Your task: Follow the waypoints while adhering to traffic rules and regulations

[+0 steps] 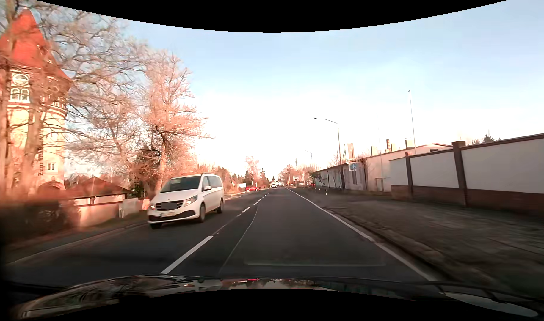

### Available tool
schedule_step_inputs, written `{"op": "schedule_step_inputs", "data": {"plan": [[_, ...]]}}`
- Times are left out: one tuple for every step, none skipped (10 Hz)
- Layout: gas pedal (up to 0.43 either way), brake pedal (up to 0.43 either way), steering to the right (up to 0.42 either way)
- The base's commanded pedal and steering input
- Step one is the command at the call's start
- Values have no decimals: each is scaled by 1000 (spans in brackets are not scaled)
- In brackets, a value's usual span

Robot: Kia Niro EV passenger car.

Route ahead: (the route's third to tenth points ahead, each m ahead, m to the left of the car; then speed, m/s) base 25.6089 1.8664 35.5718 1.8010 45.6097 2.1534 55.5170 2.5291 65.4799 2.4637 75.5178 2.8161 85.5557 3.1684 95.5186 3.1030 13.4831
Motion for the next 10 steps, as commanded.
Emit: {"op": "schedule_step_inputs", "data": {"plan": [[138, 0, -7], [138, 0, -6], [138, 0, -7], [130, 0, -7], [130, 0, -7], [130, 0, -7], [130, 0, -7], [130, 0, -7], [130, 0, -7], [130, 0, -7]]}}
